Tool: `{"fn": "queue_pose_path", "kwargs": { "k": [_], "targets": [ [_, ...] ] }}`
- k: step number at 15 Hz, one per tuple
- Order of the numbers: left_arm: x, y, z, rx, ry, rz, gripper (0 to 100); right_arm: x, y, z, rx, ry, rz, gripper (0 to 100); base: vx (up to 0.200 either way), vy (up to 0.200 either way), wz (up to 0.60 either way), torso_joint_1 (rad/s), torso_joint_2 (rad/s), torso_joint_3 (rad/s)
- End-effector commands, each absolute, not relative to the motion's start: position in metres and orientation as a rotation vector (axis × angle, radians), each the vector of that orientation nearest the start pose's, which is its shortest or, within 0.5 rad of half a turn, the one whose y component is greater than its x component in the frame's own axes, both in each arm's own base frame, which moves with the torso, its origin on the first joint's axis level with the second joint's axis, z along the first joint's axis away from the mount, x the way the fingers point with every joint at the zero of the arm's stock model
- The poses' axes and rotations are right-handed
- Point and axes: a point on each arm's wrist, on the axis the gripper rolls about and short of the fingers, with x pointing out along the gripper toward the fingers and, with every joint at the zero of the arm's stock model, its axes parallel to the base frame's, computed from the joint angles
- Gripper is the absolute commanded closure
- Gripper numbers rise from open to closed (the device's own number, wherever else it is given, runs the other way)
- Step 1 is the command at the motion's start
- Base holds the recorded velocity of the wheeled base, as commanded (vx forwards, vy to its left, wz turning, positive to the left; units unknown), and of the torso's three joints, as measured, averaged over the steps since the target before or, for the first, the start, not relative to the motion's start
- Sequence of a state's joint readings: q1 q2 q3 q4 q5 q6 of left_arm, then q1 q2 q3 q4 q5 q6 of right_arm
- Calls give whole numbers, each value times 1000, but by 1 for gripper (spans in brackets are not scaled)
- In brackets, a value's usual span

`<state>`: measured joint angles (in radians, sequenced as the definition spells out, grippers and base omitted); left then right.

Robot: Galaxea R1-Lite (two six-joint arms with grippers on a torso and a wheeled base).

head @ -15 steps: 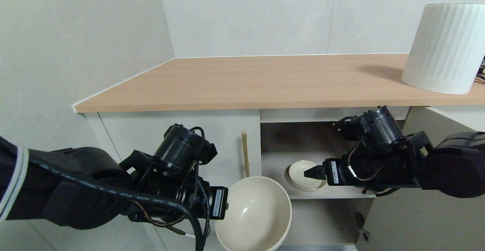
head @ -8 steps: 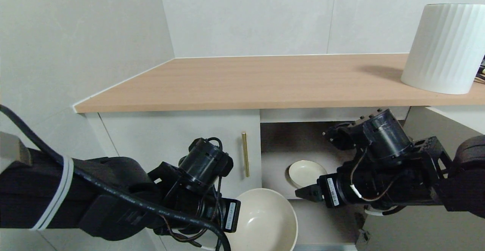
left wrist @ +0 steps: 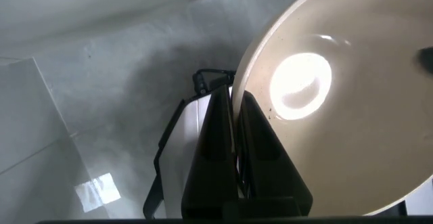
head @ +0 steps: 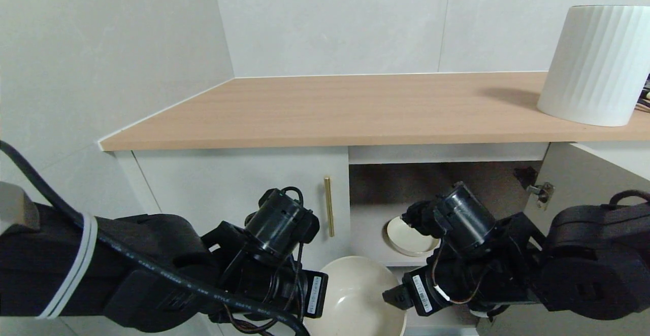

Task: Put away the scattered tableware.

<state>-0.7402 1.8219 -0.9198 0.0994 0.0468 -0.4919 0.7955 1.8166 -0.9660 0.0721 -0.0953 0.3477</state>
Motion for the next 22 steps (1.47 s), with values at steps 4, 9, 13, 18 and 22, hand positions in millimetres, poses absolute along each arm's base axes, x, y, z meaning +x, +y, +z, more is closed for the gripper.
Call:
{"fn": "queue_pose_path", "kwargs": {
  "k": [4,9,13,18,22],
  "targets": [
    [220,-200,113,-45,1065,-380,100,219,223,115,-110,977,480,100,0,0,0,0,0,0],
    [222,-201,108,-41,1080,-372,100,220,223,118,-96,962,485,100,0,0,0,0,0,0],
    [222,-201,108,-43,1080,-370,100,220,223,117,-97,962,483,100,0,0,0,0,0,0],
    [222,-201,110,-47,1073,-372,0,221,224,115,-101,969,481,100,0,0,0,0,0,0],
    [221,-200,112,-50,1066,-374,0,221,225,114,-103,971,480,100,0,0,0,0,0,0]
  ]
}}
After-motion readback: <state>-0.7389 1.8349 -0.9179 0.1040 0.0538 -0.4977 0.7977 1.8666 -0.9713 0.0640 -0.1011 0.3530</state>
